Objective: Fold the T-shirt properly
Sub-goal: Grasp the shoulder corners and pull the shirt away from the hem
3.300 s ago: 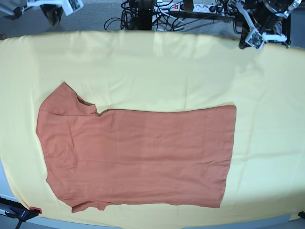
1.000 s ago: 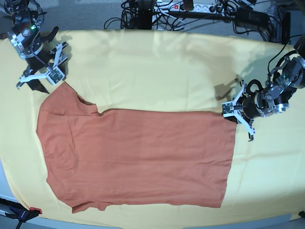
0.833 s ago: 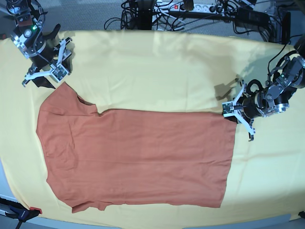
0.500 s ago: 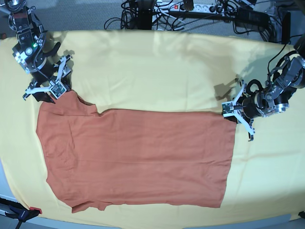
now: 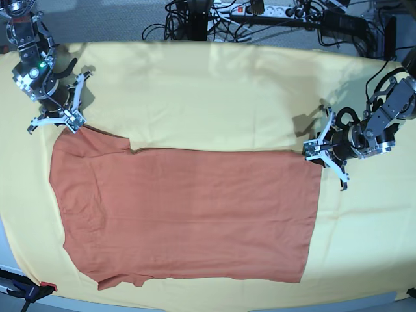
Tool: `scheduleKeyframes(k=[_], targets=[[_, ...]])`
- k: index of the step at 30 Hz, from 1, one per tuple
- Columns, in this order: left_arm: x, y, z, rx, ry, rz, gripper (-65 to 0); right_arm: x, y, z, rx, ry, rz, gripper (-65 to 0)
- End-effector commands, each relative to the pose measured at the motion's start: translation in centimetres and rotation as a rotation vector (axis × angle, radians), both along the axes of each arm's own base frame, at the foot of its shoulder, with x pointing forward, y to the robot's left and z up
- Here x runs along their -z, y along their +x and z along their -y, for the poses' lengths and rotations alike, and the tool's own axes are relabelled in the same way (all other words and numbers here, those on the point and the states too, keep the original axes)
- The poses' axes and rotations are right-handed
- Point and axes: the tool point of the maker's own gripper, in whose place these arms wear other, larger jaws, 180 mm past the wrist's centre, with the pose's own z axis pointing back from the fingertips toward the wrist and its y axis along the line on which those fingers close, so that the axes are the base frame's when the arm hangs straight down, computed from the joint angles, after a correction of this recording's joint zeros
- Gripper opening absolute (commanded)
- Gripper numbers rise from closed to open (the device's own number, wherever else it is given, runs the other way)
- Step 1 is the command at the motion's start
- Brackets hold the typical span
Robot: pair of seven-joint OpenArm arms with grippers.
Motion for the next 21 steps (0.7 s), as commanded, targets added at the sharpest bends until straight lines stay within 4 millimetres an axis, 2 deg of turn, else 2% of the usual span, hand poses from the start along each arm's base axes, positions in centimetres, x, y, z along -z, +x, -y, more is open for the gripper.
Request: scheduleKeyframes(k=[1, 5, 12, 17, 21], targets=[[-1.5, 0.5, -0.8, 0.005, 0.003, 0.015, -65.0, -1.1, 0.3, 0.8, -0.001, -0.027, 0.012, -65.0], [-2.2, -2.3, -0.8, 0.057, -0.022, -0.103, -65.0, -2.0, -0.7, 0.8, -0.038, -0.055, -0.004, -65.0], [-5.3, -5.5, -1.2, 0.109, -0.053, -0.172, -65.0, -2.5, -3.4, 0.6, -0.070, -0.115, -0.057, -65.0], [-7.5, -7.4, -0.1, 0.146, -0.091, -0.185, -65.0, -3.0, -5.5, 0.9, -0.075, -0.193, -0.070, -65.0], [-7.7, -8.9, 0.6, 0.177, -0.097, -0.209, -65.0, -3.4, -7.6, 1.0, -0.069, -0.211, -0.098, -65.0]])
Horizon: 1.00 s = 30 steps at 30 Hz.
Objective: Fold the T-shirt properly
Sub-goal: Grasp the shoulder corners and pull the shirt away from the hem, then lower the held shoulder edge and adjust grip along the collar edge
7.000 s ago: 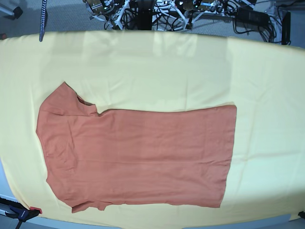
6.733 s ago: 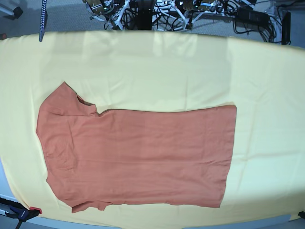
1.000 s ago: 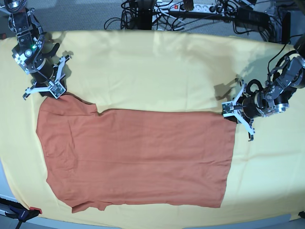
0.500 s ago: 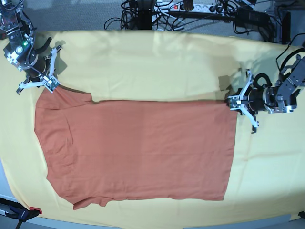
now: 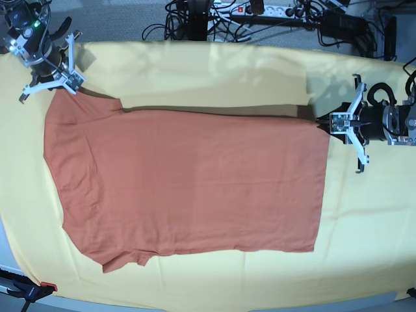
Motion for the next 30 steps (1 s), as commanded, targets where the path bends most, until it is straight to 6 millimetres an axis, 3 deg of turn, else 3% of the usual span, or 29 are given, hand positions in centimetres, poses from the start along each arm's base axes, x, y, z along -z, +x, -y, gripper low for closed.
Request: scheduleKeyframes(k=[1, 7, 13, 17, 24, 30], targets=[[-0.8, -0.2, -0.1, 0.005, -0.008, 0.008, -65.0, -0.9, 0.0, 0.6, 0.000, -0.029, 0.014, -65.0], [0.8, -2.8, 0.2, 0.022, -0.008, -0.069, -65.0, -2.1, -2.1, 2.0, 0.042, -0.059, 0.002, -65.0], [1.7, -4.1, 0.1, 0.021, -0.004, -0.112, -65.0, -2.1, -5.1, 1.4, 0.031, -0.055, -0.067, -65.0], [1.0, -4.6, -0.3, 0.038, 0.017, -0.107, -65.0, -1.3, -7.1, 1.2, 0.051, -0.047, -0.120, -65.0], [-1.1, -6.8, 0.8, 0.099, 0.041, -0.115, -65.0, -1.0, -8.3, 1.5, 0.069, -0.062, -0.159, -65.0], [-1.4, -7.5, 0.6, 0.114, 0.084, -0.116, -65.0, -1.0, -8.7, 1.9, 0.083, -0.081, -0.157, -65.0]])
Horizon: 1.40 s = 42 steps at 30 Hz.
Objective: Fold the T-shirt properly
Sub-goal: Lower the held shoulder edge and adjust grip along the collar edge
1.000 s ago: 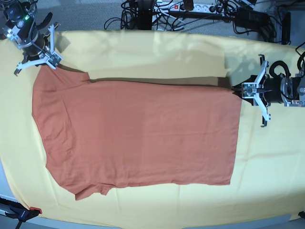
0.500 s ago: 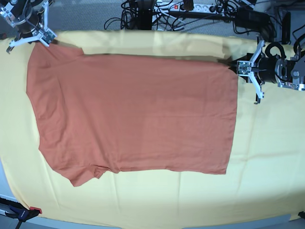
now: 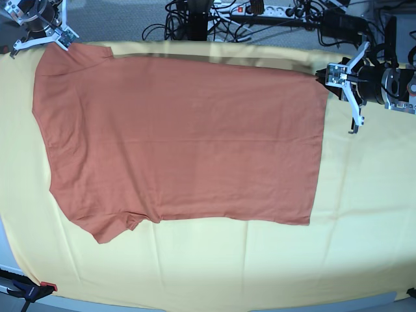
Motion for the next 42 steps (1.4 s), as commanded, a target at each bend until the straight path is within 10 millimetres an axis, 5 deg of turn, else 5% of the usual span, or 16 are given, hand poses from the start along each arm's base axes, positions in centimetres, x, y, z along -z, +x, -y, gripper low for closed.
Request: scheduleKeyframes(k=[1, 8, 12, 20, 36, 42], targets=[[-0.9, 0.4, -0.3, -0.004, 0.000, 0.018, -65.0, -0.8, 0.6, 0.3, -0.006, -0.023, 0.032, -65.0], [-0.8, 0.5, -0.3, 0.000, 0.005, 0.023, -65.0, -2.6, 2.7, -1.4, -0.074, -0.002, 0.136, -65.0], [-0.7, 0.6, 0.1, 0.011, -0.005, 0.030, -65.0, -3.8, 5.4, -3.6, -0.139, 0.099, 0.253, -65.0], [0.9, 2.3, 0.3, 0.072, 0.072, 0.143, -65.0, -5.1, 9.6, -4.8, -0.215, 0.176, 0.350, -65.0], [3.0, 9.7, 0.1, -0.100, 0.074, 0.387, -65.0, -4.2, 17.5, -1.7, -0.097, 0.370, 0.397, -65.0], [3.6, 10.9, 0.1, -0.115, 0.082, 0.432, -65.0, -4.0, 19.7, -0.9, -0.063, 0.403, 0.422, -65.0]])
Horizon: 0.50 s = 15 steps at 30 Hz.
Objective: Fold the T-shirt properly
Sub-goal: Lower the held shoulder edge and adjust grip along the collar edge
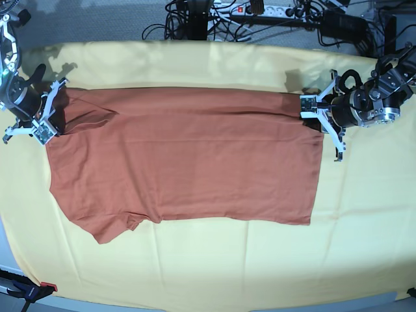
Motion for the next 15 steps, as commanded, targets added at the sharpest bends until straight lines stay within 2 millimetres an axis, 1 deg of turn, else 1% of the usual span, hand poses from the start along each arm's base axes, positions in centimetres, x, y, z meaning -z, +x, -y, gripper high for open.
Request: scheduleKeyframes(k=[1, 5, 7, 9, 11, 13, 15], targets=[[-1.4, 1.5, -0.3, -0.013, -0.003, 0.071, -65.0, -1.2, 1.1, -0.1, -0.023, 0.001, 0.044, -65.0], [-2.2, 3.0, -0.5, -0.052, -0.004, 0.160, -65.0, -0.2, 2.0, -0.9, -0.047, 0.000, 0.025, -65.0], [-2.3, 3.2, -0.7, -0.067, 0.000, 0.172, -65.0, 0.4, 2.3, -1.0, -0.055, -0.017, 0.016, -65.0], [-2.4, 3.3, -0.8, -0.064, 0.009, 0.182, -65.0, 0.6, 2.6, -0.9, -0.046, -0.017, 0.016, -65.0], [-2.4, 3.7, -1.4, -0.059, 0.052, 0.207, -65.0, 0.5, 3.0, -0.8, -0.036, -0.020, 0.019, -65.0], [-2.6, 4.0, -1.5, -0.076, 0.046, 0.229, -65.0, 0.3, 3.4, 0.0, 0.005, -0.037, 0.037, -65.0], [-2.6, 3.9, -1.3, -0.091, 0.023, 0.214, -65.0, 0.3, 3.5, 0.1, 0.019, -0.038, 0.044, -65.0]])
